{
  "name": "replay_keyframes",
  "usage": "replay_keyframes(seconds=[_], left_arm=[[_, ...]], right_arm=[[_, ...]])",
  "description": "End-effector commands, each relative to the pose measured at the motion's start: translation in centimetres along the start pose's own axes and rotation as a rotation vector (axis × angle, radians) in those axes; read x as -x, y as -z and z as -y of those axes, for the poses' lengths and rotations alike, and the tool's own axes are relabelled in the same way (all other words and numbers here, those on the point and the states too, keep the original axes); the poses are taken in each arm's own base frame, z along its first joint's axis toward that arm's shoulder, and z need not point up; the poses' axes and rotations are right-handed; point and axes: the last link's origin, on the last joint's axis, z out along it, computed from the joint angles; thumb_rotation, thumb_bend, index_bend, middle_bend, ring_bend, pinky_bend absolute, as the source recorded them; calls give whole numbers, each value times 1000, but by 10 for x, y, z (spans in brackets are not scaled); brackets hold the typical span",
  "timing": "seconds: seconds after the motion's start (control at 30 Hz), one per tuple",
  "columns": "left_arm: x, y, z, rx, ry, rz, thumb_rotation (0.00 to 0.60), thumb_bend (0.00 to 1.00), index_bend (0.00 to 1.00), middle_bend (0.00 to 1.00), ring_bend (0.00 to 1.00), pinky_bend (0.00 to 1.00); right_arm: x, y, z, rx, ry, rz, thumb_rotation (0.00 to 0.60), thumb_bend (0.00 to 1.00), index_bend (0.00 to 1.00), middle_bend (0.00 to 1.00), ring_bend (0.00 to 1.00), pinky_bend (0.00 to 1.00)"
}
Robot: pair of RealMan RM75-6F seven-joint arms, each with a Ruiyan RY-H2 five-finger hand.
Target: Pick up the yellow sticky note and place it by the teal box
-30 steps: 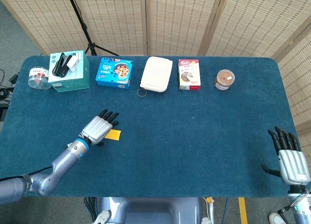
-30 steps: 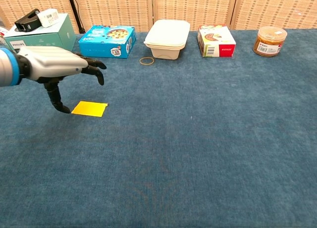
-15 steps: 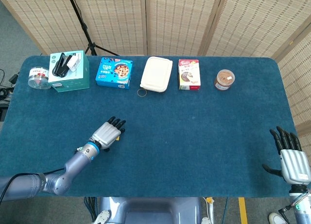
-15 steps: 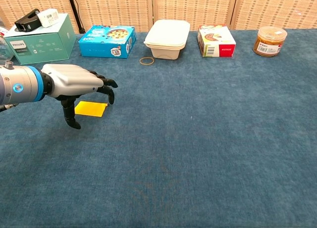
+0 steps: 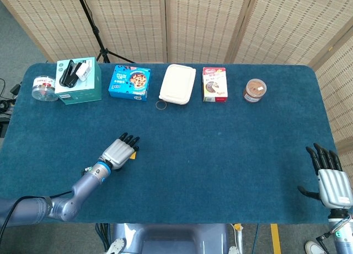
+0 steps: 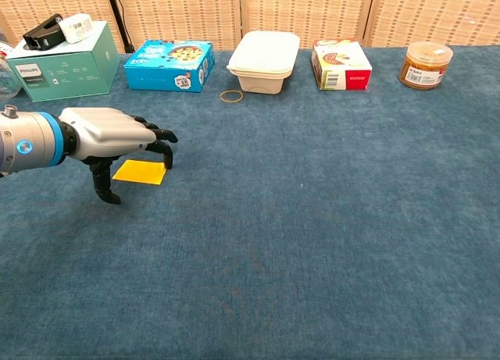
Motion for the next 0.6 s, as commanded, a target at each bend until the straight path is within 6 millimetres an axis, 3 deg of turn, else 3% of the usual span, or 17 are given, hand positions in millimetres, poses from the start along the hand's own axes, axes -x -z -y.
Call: replay_keyframes(seconds=[0.03, 0.33, 0.6], left_arm=[[-1, 4, 4, -6, 1, -2, 600, 187, 277, 0, 0, 0], [4, 19, 29, -71, -46, 33, 600, 191, 303, 0, 0, 0], [-22, 14, 18, 11, 37, -132, 600, 190, 303, 0, 0, 0]], right_arm=[[0, 0, 0, 0, 1, 1, 600, 0, 0, 0, 0, 0], [1, 0, 1, -4, 1, 4, 600, 0, 0, 0, 0, 0], [2, -1, 2, -6, -1, 11, 600, 0, 0, 0, 0, 0]])
